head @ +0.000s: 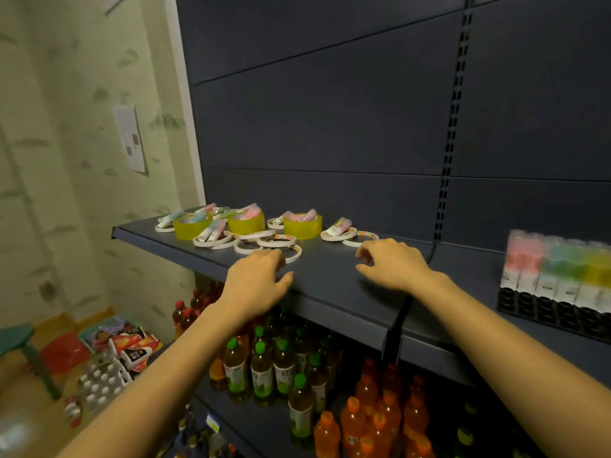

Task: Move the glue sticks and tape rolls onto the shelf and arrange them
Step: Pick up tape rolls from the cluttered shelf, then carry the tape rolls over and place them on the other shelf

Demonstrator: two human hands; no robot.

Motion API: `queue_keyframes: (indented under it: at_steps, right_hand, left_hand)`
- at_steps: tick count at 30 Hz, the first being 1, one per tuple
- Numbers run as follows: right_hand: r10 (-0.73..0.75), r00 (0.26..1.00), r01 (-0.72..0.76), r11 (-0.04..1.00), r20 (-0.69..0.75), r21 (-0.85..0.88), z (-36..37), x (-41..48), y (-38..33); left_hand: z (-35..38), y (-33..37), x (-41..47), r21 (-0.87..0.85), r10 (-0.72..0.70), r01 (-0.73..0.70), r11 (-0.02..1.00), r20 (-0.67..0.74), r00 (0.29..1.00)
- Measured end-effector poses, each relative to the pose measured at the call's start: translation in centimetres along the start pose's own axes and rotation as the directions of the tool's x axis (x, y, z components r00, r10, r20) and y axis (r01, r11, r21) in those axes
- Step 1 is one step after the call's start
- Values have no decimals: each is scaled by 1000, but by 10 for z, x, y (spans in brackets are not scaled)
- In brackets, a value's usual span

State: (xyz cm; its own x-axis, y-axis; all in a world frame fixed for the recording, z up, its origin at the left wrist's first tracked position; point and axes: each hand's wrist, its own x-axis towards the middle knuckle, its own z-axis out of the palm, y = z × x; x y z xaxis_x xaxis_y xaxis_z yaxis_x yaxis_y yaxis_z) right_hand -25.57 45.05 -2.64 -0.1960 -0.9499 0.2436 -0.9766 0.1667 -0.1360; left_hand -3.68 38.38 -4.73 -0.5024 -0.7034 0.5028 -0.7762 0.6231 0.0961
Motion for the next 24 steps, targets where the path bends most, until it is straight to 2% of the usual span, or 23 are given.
queue_keyframes:
  at_steps: [8, 13, 18, 24]
  right_hand:
    - [153, 987, -155, 987, 44, 45, 8, 99, 28]
    - [201, 979, -204, 976, 39, 83, 21, 145, 35]
    - [236, 964, -251, 959, 118, 131, 29, 188, 38]
    - [304, 928, -344, 920, 214, 189, 47, 222, 38]
  left_hand:
    - [29, -23, 95, -99, 22, -27, 995, -43, 999]
    - [49, -29, 140, -140, 51, -48, 989, 20, 999]
    - [62, -31, 172, -173, 96, -86, 981, 54, 994]
    - [76, -43, 205, -135, 171, -156, 978, 103, 980]
